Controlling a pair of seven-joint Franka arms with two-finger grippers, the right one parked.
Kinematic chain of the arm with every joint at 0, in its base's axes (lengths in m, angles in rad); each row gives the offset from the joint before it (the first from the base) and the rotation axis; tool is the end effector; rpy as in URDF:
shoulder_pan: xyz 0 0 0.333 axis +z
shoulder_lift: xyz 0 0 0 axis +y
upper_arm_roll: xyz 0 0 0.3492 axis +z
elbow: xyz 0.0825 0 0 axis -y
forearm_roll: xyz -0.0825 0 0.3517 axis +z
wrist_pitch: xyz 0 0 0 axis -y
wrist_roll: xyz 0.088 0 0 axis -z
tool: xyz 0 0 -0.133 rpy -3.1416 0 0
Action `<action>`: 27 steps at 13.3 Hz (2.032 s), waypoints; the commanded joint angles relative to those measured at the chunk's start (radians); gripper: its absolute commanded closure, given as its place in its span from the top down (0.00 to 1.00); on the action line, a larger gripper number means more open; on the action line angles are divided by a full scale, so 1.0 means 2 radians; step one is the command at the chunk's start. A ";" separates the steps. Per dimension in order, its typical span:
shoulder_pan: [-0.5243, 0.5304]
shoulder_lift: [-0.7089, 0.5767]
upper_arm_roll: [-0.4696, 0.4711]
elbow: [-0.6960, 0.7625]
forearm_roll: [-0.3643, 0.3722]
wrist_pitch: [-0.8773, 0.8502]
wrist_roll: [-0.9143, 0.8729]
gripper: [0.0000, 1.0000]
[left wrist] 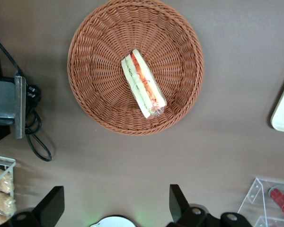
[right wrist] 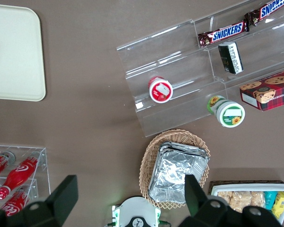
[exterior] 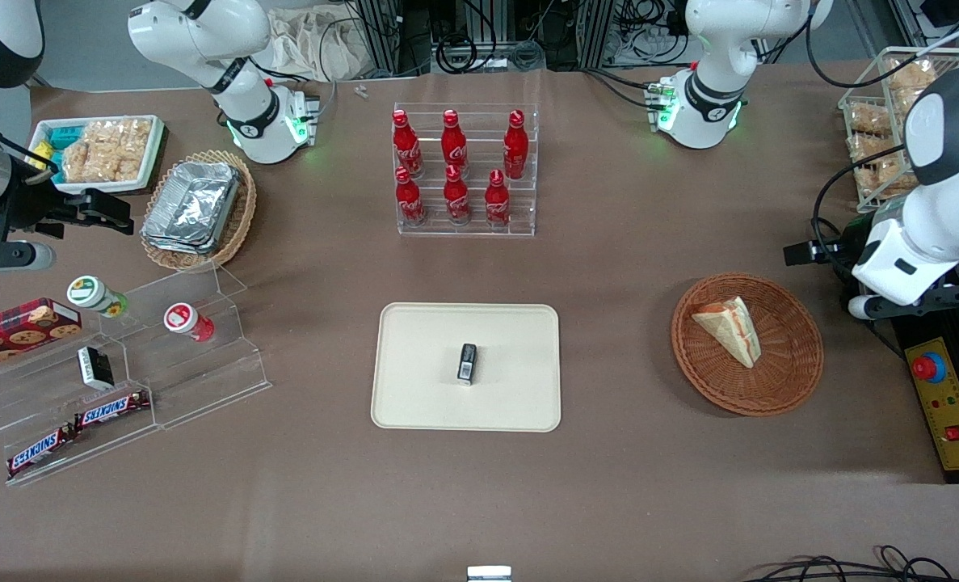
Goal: Place sandwich from basket to tray
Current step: 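Move the left gripper over the sandwich in the wicker basket, then lower the open left gripper onto the sandwich and close on it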
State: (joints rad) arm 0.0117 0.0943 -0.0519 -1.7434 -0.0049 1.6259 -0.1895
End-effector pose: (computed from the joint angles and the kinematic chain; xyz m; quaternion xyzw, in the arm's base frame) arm 0.5337 -0.0211 0.5112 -0.9916 -0.0744 0.1055 0.0073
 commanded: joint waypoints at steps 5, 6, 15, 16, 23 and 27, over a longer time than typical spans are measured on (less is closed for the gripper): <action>0.006 -0.003 -0.006 -0.075 -0.023 0.067 -0.027 0.98; 0.006 -0.004 -0.006 -0.094 -0.023 0.094 -0.048 0.98; 0.006 0.019 -0.006 -0.227 -0.024 0.347 -0.227 0.96; 0.006 0.032 -0.006 -0.227 -0.024 0.356 -0.236 0.96; 0.006 0.070 -0.006 -0.237 -0.024 0.431 -0.271 0.96; 0.005 0.073 -0.006 -0.265 -0.025 0.467 -0.276 0.90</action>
State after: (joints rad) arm 0.0120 0.2573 -0.0537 -2.2234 -0.0569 2.5100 -0.7161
